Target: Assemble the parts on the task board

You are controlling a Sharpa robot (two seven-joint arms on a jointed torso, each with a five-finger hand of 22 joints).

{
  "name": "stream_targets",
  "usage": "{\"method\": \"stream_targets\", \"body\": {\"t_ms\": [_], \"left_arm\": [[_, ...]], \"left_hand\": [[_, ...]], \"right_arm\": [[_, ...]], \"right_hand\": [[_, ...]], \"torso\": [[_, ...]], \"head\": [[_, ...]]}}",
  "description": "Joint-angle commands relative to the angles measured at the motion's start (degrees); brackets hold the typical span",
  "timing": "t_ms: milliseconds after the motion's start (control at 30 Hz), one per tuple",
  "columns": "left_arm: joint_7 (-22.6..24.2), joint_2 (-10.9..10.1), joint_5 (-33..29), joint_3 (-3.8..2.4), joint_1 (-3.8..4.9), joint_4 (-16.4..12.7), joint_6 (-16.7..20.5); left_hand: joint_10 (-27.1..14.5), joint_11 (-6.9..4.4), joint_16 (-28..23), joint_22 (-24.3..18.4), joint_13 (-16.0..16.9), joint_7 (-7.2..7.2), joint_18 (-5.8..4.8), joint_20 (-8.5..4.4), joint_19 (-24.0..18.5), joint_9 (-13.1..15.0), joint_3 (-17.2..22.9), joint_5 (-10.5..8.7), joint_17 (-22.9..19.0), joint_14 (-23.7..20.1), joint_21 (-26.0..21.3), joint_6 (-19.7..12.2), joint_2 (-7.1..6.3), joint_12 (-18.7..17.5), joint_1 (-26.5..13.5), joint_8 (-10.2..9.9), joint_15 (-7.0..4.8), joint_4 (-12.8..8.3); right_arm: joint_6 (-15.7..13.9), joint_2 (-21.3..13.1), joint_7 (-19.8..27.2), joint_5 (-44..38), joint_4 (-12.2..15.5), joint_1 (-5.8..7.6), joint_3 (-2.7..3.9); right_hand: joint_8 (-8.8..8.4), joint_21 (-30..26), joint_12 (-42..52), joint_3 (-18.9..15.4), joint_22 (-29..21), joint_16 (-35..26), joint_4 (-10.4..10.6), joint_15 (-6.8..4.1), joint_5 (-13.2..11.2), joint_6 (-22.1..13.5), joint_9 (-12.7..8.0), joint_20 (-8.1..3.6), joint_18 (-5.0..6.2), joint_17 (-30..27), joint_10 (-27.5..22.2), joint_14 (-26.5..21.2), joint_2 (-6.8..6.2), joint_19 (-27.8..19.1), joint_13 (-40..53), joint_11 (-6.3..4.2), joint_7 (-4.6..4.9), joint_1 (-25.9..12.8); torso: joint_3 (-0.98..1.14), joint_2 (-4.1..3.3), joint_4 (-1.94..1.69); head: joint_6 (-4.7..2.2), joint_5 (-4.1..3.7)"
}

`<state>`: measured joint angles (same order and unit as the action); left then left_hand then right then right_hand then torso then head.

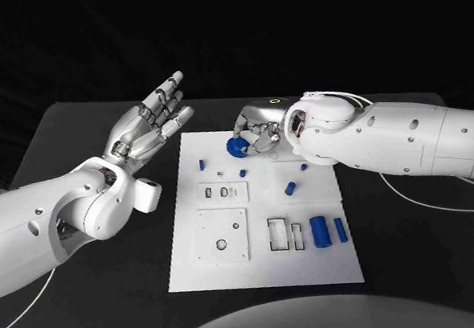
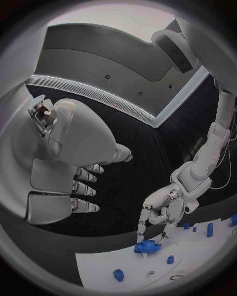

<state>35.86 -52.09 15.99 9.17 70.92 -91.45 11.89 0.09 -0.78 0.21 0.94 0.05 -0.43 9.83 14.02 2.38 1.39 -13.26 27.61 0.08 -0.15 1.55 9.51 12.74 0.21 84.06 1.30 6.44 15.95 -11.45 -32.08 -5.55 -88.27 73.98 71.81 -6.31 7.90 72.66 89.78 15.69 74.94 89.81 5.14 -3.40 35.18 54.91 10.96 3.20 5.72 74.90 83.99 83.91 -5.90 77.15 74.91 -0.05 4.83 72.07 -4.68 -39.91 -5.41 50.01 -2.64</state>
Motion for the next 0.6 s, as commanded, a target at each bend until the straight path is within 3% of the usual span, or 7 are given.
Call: {"method": "stream_targets", "body": {"t_ms": [33,267,367,600], "left_arm": [[0.50,0.11,-0.12,-0.02,0.01,-0.10,-1.13],[0.46,0.20,-0.12,-0.02,0.01,-0.12,-1.27],[0.44,0.28,-0.12,-0.02,0.01,-0.08,-1.33],[0.40,0.39,-0.13,-0.02,0.01,0.00,-1.51]], "left_hand": [[-0.09,0.41,-0.21,0.05,-0.05,0.25,0.56,0.52,0.02,0.00,0.33,0.25,-0.08,0.15,0.30,-0.20,0.19,-0.21,0.55,0.07,0.41,0.01],[-0.09,0.41,-0.21,0.05,-0.05,0.25,0.56,0.52,0.02,0.00,0.33,0.25,-0.08,0.15,0.30,-0.20,0.19,-0.21,0.55,0.07,0.41,0.01],[-0.09,0.52,-0.21,0.07,-0.05,0.28,0.56,0.58,0.07,0.00,0.36,0.29,-0.08,0.15,0.34,-0.18,0.20,-0.21,0.61,0.08,0.49,-0.01],[-0.09,0.61,-0.21,0.07,-0.05,0.30,0.57,0.62,0.09,0.01,0.37,0.31,-0.08,0.15,0.35,-0.15,0.20,-0.21,0.65,0.08,0.55,-0.02]], "right_arm": [[1.59,0.78,-0.70,-2.86,-1.05,-0.36,0.01],[1.69,2.00,-1.14,-3.53,-2.24,-0.84,0.01],[1.80,2.25,-1.26,-3.73,-2.49,-0.90,0.02],[2.26,2.47,-1.08,-3.78,-2.79,-0.95,0.02]], "right_hand": [[9.95,-0.25,0.22,0.43,-0.13,0.07,-0.19,0.30,-0.07,-0.13,15.55,0.02,-0.67,14.95,6.01,6.02,-0.15,-0.41,15.09,0.35,-0.26,-0.59],[8.59,-1.09,0.22,1.26,-0.55,-0.20,-0.53,0.30,-0.82,-1.00,15.26,0.13,-0.48,14.62,6.01,5.88,-0.35,-1.02,15.09,0.26,0.06,-0.40],[7.22,-1.64,0.22,1.82,-0.76,-0.35,-0.66,0.19,-1.31,-2.23,14.86,0.08,-0.36,14.45,6.01,5.79,-0.46,-1.39,15.09,0.14,0.19,-0.47],[0.83,-3.57,0.22,3.32,-1.57,-1.15,-0.67,0.21,-3.90,-9.96,11.52,0.11,0.02,13.57,6.01,5.32,-1.04,-2.67,15.09,-0.02,0.01,-1.09]], "torso": [[0.00,-0.02,0.10],[0.04,-0.02,0.27],[0.04,0.02,0.28],[0.08,0.04,0.23]], "head": [[-0.01,0.13],[-0.01,0.21],[-0.01,0.07],[-0.01,-0.04]]}}
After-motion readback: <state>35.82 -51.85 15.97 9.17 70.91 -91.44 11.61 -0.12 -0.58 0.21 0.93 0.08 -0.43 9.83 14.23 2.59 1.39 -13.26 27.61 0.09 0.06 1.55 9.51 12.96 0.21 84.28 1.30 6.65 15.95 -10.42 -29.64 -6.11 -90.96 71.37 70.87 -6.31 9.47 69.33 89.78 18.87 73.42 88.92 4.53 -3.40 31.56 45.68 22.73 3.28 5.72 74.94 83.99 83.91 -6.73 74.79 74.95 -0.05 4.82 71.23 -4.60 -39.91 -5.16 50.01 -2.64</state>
